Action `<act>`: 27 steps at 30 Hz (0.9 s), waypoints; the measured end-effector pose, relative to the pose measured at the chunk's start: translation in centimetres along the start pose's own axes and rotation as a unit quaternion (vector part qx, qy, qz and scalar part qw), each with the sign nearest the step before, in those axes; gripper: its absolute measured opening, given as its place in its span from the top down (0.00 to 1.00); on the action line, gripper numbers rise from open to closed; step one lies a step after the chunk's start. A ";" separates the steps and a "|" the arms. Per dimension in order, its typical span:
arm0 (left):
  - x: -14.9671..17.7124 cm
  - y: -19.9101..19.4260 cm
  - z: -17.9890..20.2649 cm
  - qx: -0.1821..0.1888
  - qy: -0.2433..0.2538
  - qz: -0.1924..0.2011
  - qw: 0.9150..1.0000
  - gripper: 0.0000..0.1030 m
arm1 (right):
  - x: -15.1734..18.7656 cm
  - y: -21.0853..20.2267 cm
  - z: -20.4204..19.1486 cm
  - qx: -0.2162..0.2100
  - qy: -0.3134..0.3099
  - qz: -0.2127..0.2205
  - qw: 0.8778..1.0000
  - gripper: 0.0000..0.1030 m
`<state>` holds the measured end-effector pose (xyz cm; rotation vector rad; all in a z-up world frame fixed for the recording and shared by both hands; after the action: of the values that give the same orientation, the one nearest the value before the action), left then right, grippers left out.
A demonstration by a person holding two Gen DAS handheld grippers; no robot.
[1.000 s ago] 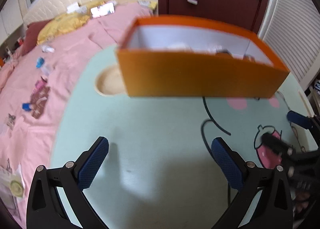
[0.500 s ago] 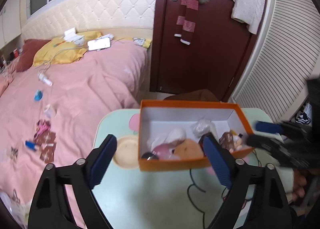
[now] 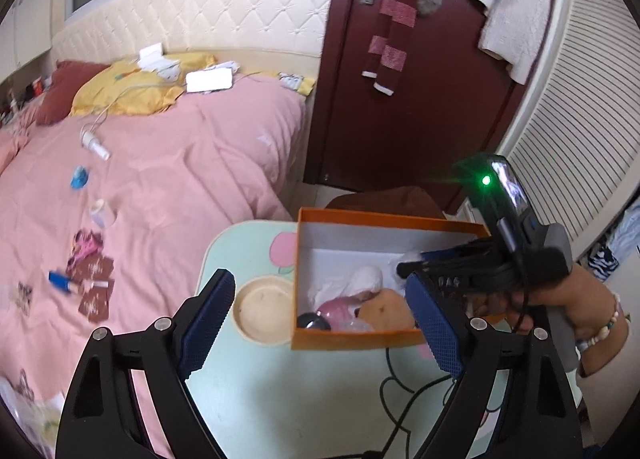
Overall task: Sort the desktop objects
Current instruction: 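Lift the white tissue out with the left tool while the right tool lifts the clear plastic bag out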
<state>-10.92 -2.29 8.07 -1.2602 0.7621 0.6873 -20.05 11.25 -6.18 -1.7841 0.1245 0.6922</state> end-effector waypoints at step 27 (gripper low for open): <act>2.5 11.1 5.1 0.067 0.048 -0.192 0.978 0.74 | 4.9 -15.9 4.5 -0.077 0.121 0.214 0.966 0.76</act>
<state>-17.75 4.80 0.45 -1.2771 0.6089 0.2589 -11.11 21.90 3.97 -2.0095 0.6528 0.8011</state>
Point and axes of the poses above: each gripper's, at about its wrist camera, not at the fingertips, and y roughly the way its jaws point, z to its right, x to its underside, the point moved 7 cm from there along y, roughly the way its jaws point, and after that the axes turned 13 degrees about z, right-handed, at the moved point
